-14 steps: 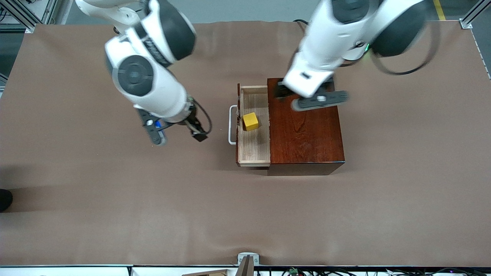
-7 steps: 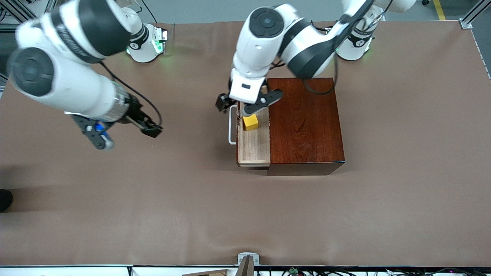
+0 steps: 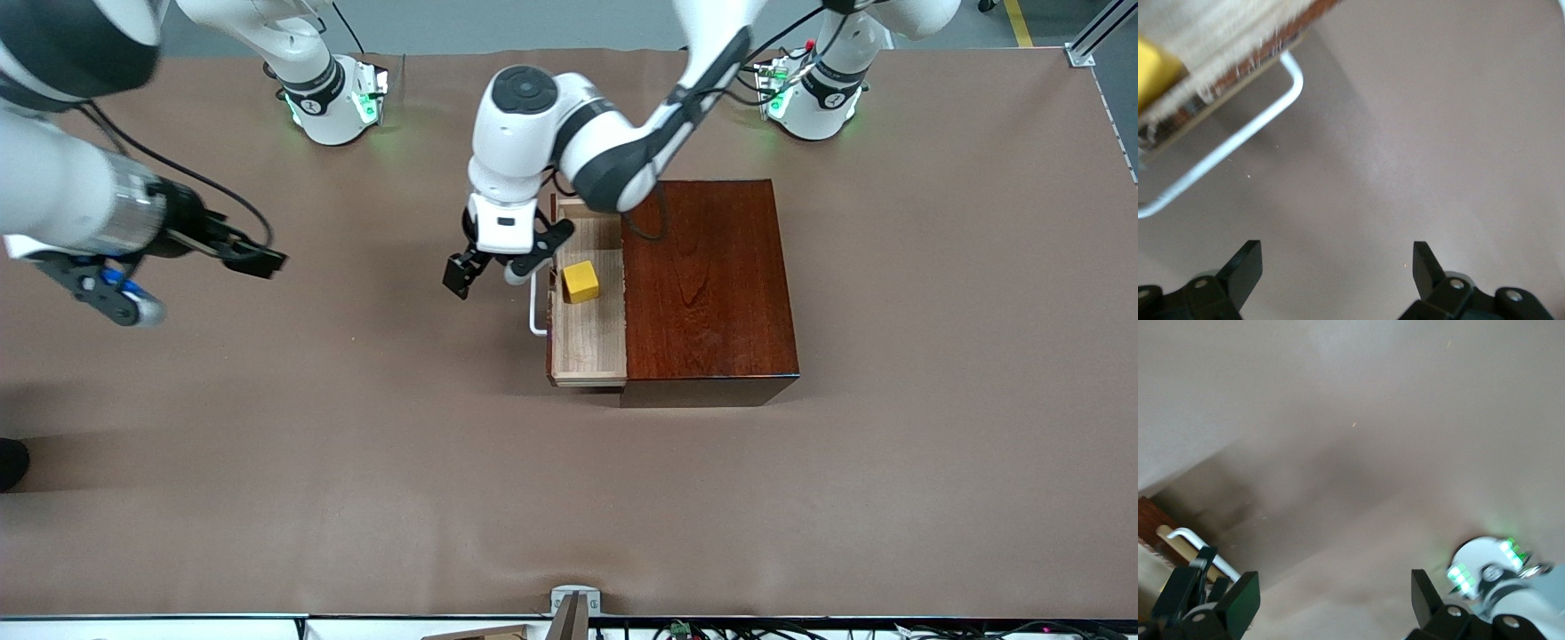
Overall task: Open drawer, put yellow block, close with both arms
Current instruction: 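Withdraw the right gripper while the left gripper reaches the drawer front, then push the drawer shut with the left gripper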
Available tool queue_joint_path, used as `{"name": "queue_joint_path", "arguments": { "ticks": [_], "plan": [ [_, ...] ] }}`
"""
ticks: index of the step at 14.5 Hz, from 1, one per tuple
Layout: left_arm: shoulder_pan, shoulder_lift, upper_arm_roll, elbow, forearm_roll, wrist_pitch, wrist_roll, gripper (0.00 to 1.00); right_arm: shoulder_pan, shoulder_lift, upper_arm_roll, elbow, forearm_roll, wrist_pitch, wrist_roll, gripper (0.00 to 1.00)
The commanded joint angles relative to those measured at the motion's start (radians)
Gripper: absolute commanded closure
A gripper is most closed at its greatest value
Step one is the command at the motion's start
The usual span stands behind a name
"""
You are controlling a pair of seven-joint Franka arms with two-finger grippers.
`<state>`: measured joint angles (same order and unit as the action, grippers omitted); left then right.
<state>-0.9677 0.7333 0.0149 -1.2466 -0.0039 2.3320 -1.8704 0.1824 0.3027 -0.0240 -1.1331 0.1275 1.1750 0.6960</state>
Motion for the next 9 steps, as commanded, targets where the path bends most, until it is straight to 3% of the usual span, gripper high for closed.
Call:
{"name": "queue_joint_path", "arguments": {
  "ticks": [1, 5, 9],
  "plan": [
    [-0.051, 0.096, 0.054, 0.052, 0.016, 0.053, -0.099, 0.0, -0.023, -0.071, 0.018, -0.043, -0.098, -0.008, -0.192, 0.0],
    [-0.063, 0.143, 0.071, 0.029, 0.045, 0.009, -0.139, 0.0, -0.118, -0.122, 0.019, -0.108, -0.1, 0.003, -0.516, 0.0],
    [-0.054, 0.126, 0.111, 0.032, 0.047, -0.198, -0.13, 0.0, -0.175, -0.233, 0.018, -0.293, -0.1, 0.125, -0.725, 0.0]
  ]
}}
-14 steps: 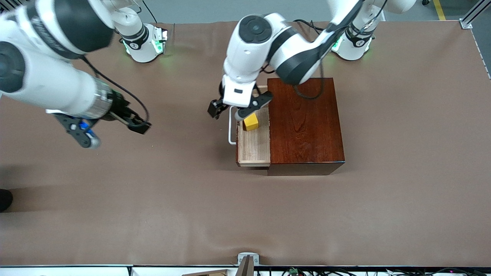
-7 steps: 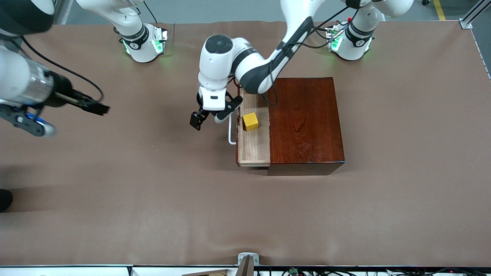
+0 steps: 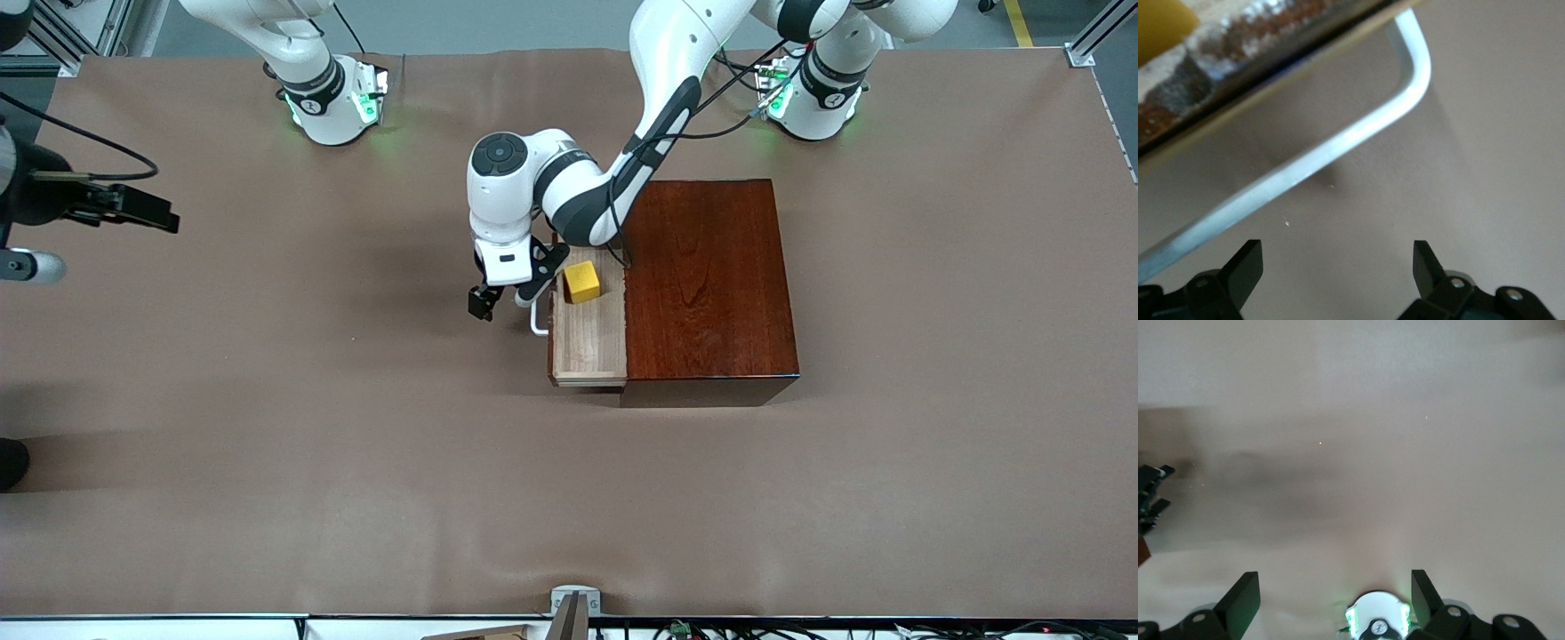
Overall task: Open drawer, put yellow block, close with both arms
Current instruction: 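Push the drawer shut with the left gripper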
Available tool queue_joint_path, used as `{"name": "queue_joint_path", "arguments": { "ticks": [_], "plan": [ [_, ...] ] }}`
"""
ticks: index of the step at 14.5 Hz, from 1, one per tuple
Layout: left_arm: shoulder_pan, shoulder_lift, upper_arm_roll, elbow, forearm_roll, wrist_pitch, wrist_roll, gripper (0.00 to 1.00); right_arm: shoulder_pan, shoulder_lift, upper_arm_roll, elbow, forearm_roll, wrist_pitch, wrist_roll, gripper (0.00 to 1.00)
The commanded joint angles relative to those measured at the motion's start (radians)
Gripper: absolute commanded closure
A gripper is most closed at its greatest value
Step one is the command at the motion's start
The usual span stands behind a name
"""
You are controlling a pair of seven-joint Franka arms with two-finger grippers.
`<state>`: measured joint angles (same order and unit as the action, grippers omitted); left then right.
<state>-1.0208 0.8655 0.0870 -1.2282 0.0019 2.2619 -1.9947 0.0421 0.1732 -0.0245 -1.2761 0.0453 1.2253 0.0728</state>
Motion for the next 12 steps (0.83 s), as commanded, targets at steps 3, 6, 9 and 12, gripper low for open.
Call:
{"name": "queue_joint_path", "arguments": {
  "ticks": [3, 6, 9, 12],
  "plan": [
    [0.01, -0.034, 0.059, 0.013, 0.041, -0.275, 0.02, 0.0, -0.042, -0.187, 0.018, -0.269, -0.018, 0.164, -0.174, 0.0],
    [0.05, -0.059, 0.062, 0.012, 0.041, -0.407, 0.077, 0.0, -0.041, -0.189, 0.02, -0.266, -0.019, 0.16, -0.174, 0.0],
    [0.077, -0.066, 0.062, 0.012, 0.043, -0.482, 0.099, 0.0, -0.042, -0.19, 0.02, -0.264, -0.022, 0.157, -0.176, 0.0],
    [0.074, -0.062, 0.062, 0.009, 0.041, -0.484, 0.094, 0.0, -0.041, -0.19, 0.021, -0.264, -0.022, 0.163, -0.174, 0.0]
  ]
}}
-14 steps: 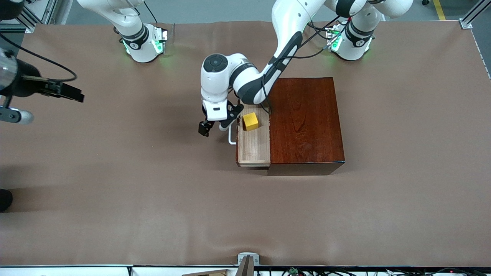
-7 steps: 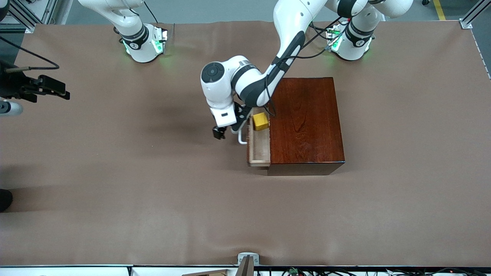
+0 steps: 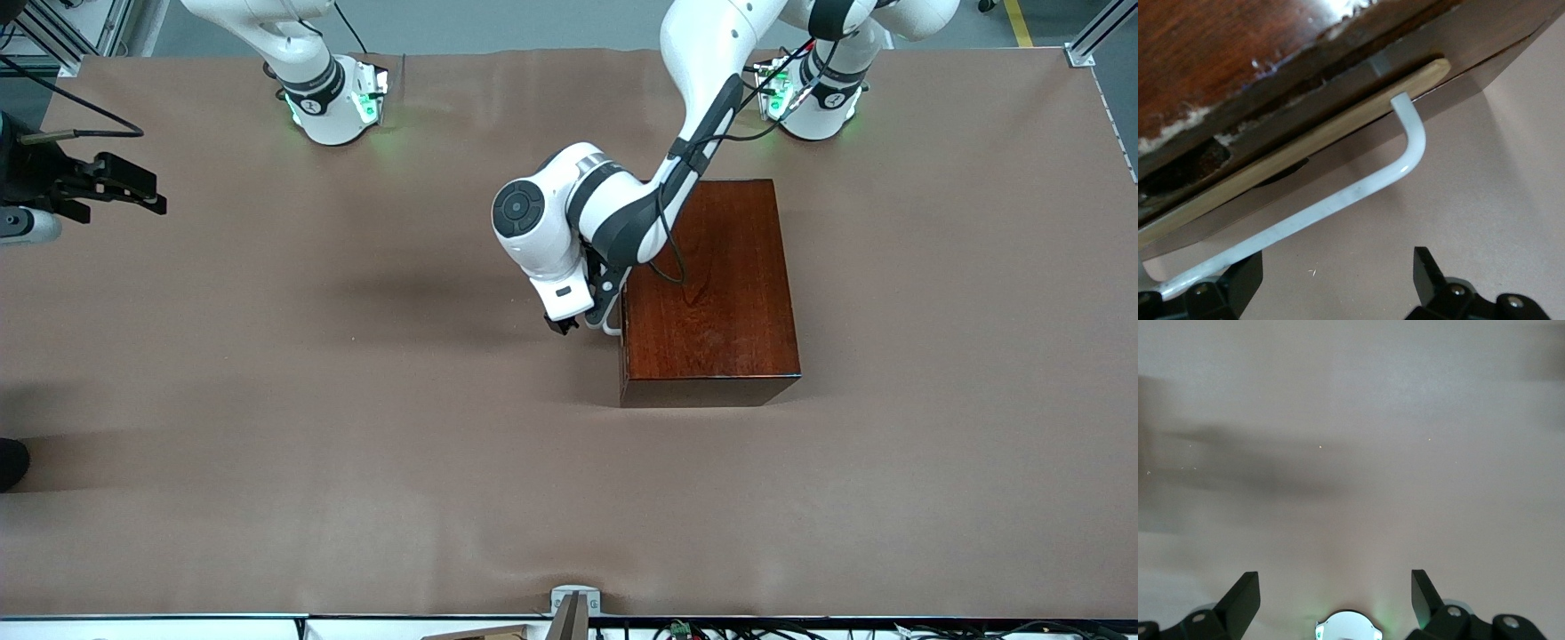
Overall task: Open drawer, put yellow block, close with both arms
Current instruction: 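Push the drawer shut with the left gripper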
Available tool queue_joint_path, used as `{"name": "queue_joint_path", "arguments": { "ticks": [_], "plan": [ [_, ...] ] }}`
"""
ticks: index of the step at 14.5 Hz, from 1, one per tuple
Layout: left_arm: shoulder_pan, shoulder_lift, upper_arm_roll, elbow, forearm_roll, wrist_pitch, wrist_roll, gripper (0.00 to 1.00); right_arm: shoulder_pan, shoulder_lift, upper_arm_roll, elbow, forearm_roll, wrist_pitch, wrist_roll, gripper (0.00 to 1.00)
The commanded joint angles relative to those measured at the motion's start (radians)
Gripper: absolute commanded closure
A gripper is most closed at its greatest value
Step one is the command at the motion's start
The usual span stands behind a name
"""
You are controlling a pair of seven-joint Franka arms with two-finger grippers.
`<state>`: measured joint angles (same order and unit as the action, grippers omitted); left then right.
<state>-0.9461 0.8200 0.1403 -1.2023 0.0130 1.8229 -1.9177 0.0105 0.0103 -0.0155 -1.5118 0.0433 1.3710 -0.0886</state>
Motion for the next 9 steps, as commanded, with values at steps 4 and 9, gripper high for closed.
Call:
{"name": "queue_joint_path", "arguments": {
  "ticks": [4, 9],
  "plan": [
    [-0.002, -0.103, -0.01, 0.017, -0.005, -0.028, 0.028, 0.0, -0.015, -0.027, 0.009, -0.028, -0.02, 0.028, -0.013, 0.0],
    [0.123, -0.418, -0.004, -0.029, -0.091, -0.124, 0.337, 0.0, -0.017, -0.024, 0.009, -0.027, -0.016, 0.03, -0.011, 0.0]
  ]
}}
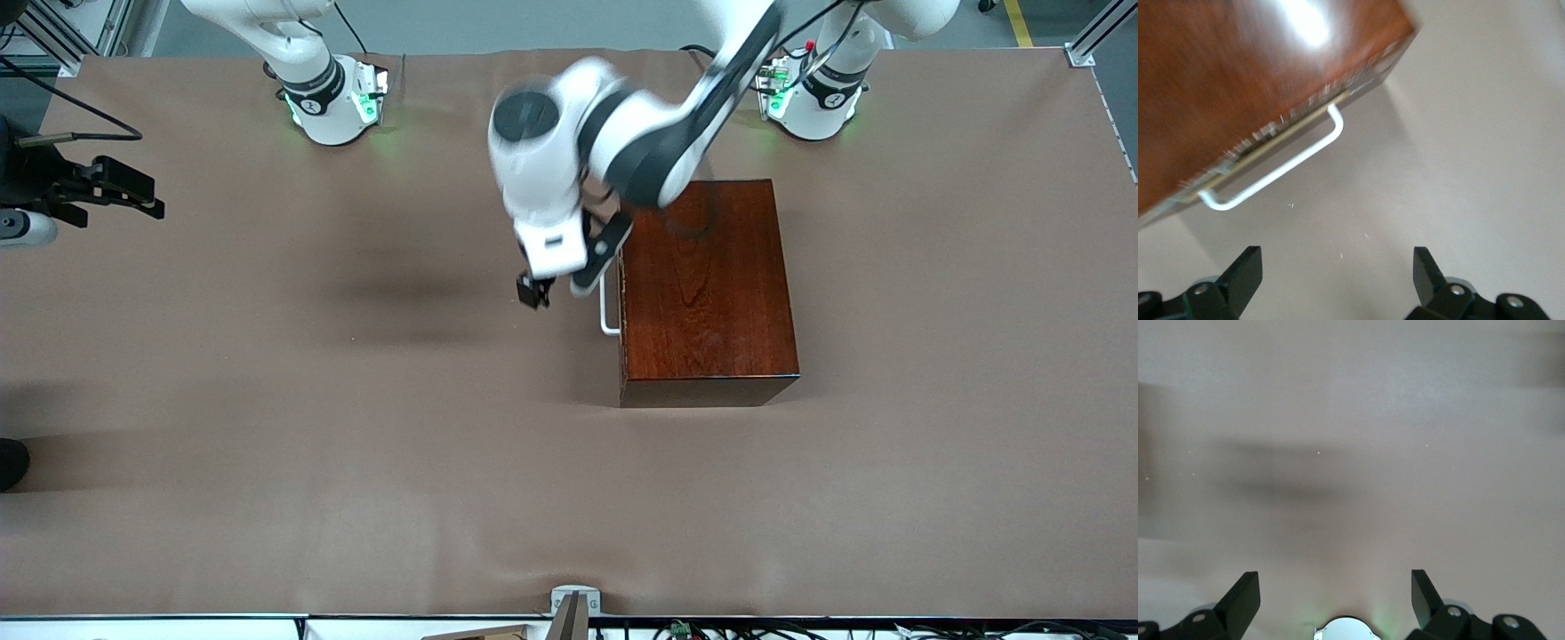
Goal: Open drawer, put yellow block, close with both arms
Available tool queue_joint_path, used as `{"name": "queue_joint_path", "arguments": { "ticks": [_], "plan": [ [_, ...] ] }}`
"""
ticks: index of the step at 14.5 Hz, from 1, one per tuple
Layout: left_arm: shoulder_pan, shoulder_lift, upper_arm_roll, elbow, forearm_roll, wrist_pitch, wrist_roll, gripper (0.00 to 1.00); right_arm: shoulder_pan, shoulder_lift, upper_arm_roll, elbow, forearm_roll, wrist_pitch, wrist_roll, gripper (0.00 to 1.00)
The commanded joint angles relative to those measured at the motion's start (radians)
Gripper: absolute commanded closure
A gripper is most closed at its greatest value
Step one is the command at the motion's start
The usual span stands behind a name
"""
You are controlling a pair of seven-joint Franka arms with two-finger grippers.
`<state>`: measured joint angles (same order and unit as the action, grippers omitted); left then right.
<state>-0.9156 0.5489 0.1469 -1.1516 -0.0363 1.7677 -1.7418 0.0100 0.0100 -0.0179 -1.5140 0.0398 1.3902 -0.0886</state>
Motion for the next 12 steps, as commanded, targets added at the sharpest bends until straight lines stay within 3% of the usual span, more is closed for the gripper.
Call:
{"name": "queue_joint_path", "arguments": {
  "ticks": [1, 3, 7, 12],
  "plan": [
    [0.145, -0.176, -0.01, -0.079, -0.075, -0.126, 0.267, 0.0, -0.016, -0.024, 0.012, -0.025, -0.011, 0.01, -0.011, 0.0],
    [0.26, -0.25, -0.009, -0.085, -0.111, -0.239, 0.518, 0.0, -0.016, -0.024, 0.012, -0.025, -0.011, 0.012, -0.011, 0.0],
    [0.44, -0.299, -0.007, -0.112, -0.096, -0.414, 0.943, 0.0, -0.016, -0.022, 0.012, -0.023, -0.006, 0.018, -0.011, 0.0],
    [0.564, -0.453, -0.009, -0.354, 0.079, -0.378, 1.405, 0.0, -0.015, -0.022, 0.012, -0.025, -0.006, 0.017, -0.011, 0.0]
  ]
}}
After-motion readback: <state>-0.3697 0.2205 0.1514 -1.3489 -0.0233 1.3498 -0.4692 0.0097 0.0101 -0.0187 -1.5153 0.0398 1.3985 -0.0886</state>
